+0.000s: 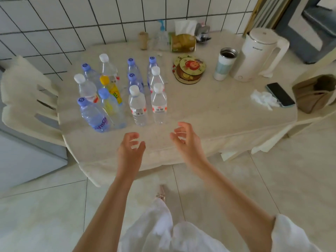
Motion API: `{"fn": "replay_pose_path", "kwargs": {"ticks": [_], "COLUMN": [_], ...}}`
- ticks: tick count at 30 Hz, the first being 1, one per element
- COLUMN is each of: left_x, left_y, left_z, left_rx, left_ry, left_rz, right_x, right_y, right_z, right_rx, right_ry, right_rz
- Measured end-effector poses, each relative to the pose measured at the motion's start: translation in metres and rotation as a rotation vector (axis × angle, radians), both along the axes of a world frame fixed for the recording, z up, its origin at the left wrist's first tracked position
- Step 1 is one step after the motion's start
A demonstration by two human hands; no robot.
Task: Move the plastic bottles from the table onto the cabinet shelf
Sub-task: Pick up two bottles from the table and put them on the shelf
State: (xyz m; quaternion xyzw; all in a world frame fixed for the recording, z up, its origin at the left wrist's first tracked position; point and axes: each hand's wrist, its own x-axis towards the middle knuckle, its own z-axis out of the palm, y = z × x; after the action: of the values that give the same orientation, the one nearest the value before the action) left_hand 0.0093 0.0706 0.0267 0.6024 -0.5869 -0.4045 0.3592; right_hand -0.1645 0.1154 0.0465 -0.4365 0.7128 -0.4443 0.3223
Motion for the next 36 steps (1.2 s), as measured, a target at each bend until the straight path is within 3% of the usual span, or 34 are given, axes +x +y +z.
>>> {"fn": "replay_pose_path", "kwargs": {"ticks": [6, 14, 26, 36], "left_x": [-0.003, -0.024, -0.036, -0.044], "left_y": [-0.098, -0.163, -0.179, -0.172], "left_z": [-0.019, -0.035, -0.043, -0.041], "left_rx": [0.088, 0.114, 0.090, 0.071], "left_ry": [0.027, 0.077, -0.093, -0.116], "left_rz": [0.023, -0.024, 0.059, 0.113], "right_x": [-0.010, -0.026, -0.035, -0.042], "right_y": [-0.093, -0.160, -0.186, -0.187], "right_z": [-0.017, -0.036, -0.055, -0.061], "right_rx": [0.112, 0.181, 0.183, 0.207], "right_ry": [-0.011, 0.012, 0.010, -0.038], "right_rz": [-0.032, 0.065, 0.168, 0.156]}}
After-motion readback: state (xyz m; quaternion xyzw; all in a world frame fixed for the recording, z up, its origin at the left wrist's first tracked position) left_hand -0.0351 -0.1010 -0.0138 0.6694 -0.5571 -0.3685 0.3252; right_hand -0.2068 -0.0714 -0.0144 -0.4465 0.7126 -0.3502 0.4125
